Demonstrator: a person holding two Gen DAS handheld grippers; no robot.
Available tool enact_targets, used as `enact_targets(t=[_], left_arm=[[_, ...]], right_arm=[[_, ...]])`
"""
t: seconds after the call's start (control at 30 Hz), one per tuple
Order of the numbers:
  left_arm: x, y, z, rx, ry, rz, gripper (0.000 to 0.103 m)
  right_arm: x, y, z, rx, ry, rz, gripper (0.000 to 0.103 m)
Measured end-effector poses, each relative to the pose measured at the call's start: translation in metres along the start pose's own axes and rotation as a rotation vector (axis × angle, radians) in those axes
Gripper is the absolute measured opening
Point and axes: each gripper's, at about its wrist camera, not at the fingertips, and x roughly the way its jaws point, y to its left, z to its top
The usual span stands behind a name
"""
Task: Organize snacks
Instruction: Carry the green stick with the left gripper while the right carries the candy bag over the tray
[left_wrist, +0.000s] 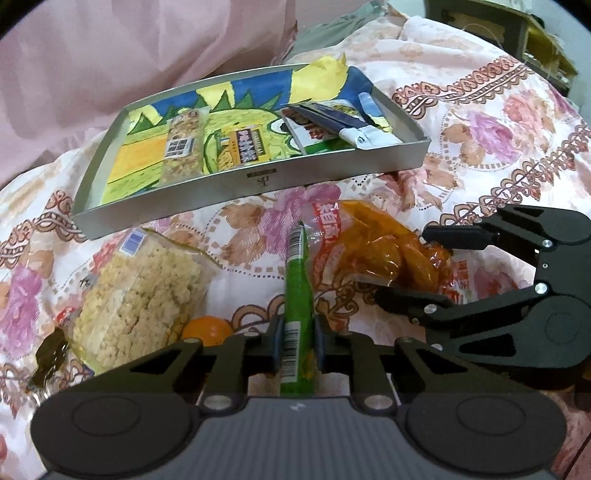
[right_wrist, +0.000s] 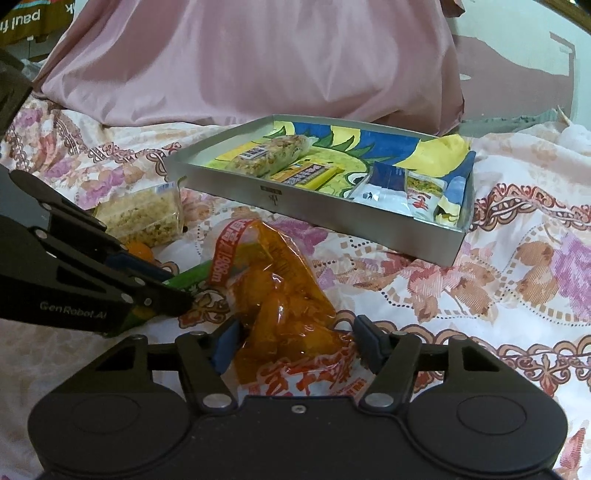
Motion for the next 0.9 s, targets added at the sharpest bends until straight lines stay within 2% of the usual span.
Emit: enact_targets(t=[0.2, 0.47, 0.73, 0.9], left_arm=[[-0.007, -0.007, 0.001, 0.007, 0.021, 0.043, 0.018], [-0.021, -0.008, 0.001, 0.024, 0.01, 0.081, 0.018], [-0.036, -0.008, 0.003, 0.025, -0.02, 0.097, 0.018], [-0.047, -0.008, 0.004, 0.021, -0.055, 0.108, 0.018]], right_arm=[[-0.003, 0.007, 0.001, -0.053, -0.012, -0.027, 0.067], [-0.008, 0.011, 0.004, -0.078, -0.039, -0.066, 0.067], [-0.017, 0.014, 0.009, -0.071, -0.068, -0.07, 0.067], [-0.024, 0.011, 0.013, -0.015, -0.09, -0.059, 0.067]])
